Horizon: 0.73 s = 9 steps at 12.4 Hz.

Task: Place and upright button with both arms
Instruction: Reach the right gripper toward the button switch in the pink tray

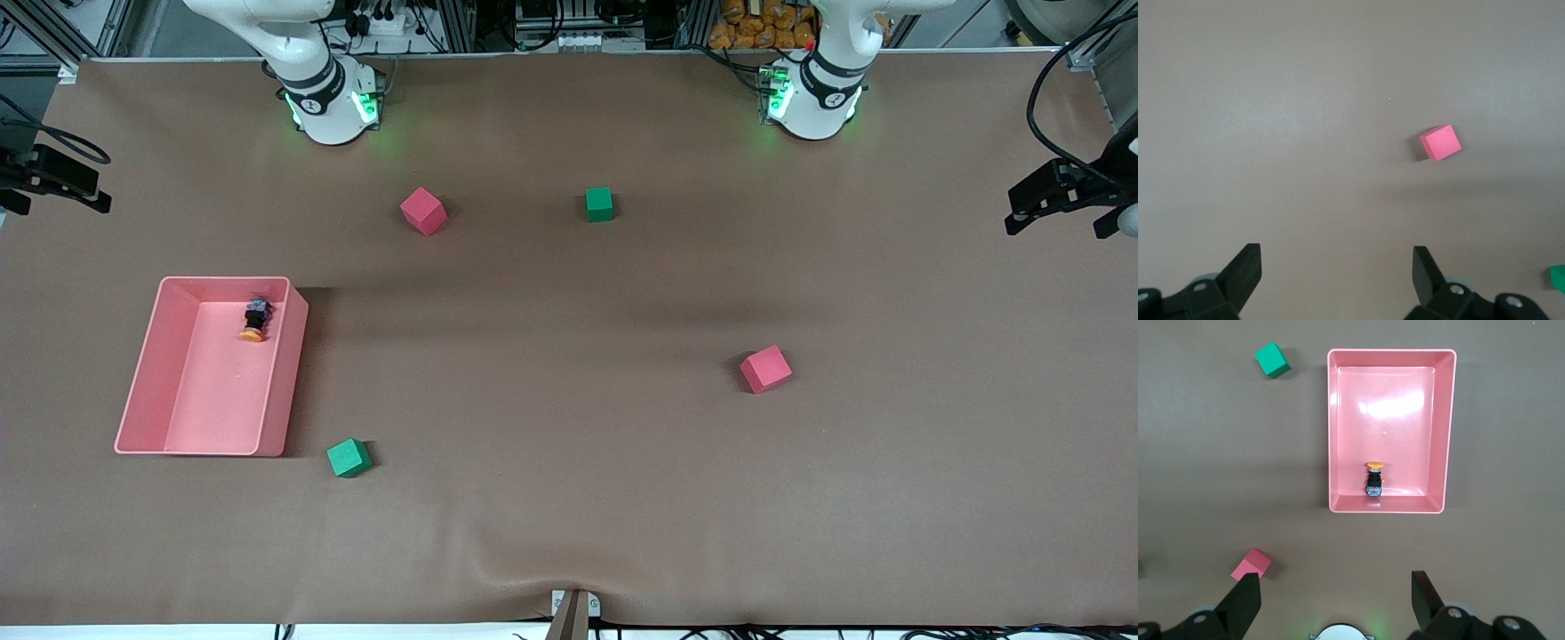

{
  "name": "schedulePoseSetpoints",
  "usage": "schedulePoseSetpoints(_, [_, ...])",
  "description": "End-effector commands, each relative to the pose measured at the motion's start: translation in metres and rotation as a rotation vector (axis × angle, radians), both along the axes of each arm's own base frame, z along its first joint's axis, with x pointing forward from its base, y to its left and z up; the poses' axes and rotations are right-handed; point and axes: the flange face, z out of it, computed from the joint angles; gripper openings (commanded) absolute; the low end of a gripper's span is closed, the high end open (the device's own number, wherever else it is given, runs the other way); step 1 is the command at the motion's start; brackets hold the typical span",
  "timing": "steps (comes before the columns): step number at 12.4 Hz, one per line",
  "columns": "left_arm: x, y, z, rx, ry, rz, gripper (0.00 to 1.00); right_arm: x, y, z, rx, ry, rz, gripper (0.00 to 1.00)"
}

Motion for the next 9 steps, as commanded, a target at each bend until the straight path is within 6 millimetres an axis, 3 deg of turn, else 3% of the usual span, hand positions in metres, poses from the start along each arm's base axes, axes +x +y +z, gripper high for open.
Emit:
schedulePoseSetpoints(1, [0.0,0.001,0.002,-0.01,-0.009,-0.026,1.0,-0.006,-0.001,0.014,-0.008,-0.024,-0.001,1.0])
schedulePoseSetpoints(3, [0.001,0.001,0.002,-0.007,-0.008,-0.027,1.0,-0.008,0.0,0.012,-0.006,-0.006,0.001,1.0])
schedulePoseSetpoints(6, [0.002,0.001,0.0,-0.011,-0.005,-0.026,1.0,-0.01,0.0,-0.009,-0.009,0.066,0.002,1.0])
schedulePoseSetpoints(9, [0.002,0.003,0.0,-0.013,-0.005,-0.021,1.0,-0.003,-0.02,-0.082,-0.006,0.123,-0.033,1.0])
